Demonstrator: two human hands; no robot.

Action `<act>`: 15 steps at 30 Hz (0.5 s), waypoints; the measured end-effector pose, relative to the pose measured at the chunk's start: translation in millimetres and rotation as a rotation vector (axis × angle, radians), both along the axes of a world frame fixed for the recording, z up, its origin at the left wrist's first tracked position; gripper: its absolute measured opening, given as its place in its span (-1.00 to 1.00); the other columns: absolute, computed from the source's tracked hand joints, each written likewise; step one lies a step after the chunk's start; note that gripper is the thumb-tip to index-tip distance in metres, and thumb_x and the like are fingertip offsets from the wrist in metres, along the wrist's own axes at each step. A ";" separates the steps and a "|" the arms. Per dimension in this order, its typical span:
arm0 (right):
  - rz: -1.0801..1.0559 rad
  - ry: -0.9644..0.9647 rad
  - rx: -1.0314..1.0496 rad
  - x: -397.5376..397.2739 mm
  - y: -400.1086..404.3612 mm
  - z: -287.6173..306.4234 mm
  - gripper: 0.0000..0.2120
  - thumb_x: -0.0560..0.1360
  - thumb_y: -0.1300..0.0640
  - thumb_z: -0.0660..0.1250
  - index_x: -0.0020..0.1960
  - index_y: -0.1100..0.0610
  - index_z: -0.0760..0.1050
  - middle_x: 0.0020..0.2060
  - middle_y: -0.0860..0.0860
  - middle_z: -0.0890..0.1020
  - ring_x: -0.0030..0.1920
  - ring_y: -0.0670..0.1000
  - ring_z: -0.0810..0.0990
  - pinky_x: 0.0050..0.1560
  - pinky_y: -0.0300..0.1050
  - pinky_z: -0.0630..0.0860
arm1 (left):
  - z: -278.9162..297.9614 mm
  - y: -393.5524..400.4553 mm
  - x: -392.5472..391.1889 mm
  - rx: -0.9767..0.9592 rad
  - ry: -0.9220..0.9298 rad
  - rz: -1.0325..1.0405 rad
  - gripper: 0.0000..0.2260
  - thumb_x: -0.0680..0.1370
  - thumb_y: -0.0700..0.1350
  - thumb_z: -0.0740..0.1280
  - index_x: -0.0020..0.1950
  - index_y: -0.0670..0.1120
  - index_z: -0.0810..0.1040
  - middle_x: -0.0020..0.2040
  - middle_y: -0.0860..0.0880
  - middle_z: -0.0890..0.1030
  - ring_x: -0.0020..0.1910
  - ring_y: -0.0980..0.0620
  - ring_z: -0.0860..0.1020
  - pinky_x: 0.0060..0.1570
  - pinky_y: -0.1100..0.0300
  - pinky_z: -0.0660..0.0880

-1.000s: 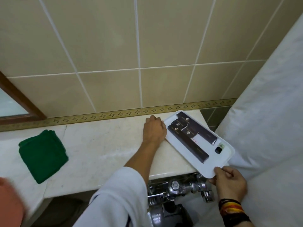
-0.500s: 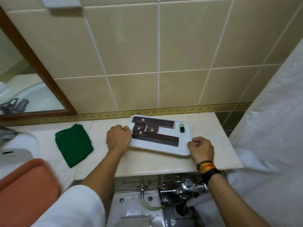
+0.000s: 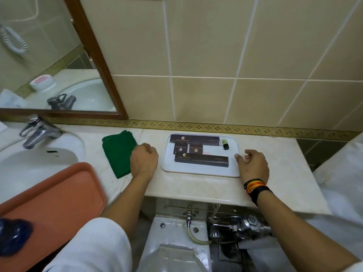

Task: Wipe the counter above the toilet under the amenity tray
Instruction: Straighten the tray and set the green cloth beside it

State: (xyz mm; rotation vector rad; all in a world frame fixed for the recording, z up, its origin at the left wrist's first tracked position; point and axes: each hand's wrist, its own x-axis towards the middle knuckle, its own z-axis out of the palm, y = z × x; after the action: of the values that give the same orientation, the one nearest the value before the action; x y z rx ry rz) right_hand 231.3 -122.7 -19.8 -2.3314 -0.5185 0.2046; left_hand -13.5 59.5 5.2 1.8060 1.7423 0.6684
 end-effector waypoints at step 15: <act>0.590 0.305 -0.107 -219.0 192.6 6.6 -0.70 0.56 -0.08 0.42 -0.03 0.18 0.56 -0.09 0.13 0.62 -0.01 0.21 0.65 -0.24 -0.16 0.41 | -7.3 114.7 -96.4 -0.120 0.120 0.291 -0.69 0.67 -0.09 0.28 0.31 -0.28 0.54 0.30 -0.28 0.58 0.31 -0.30 0.55 0.27 -0.12 0.50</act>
State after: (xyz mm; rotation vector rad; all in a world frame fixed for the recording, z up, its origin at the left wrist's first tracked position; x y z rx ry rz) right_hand 12.3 69.9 -13.1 -2.1309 -1.0442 0.8654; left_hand -109.9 174.2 -2.1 1.5558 2.1033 0.5635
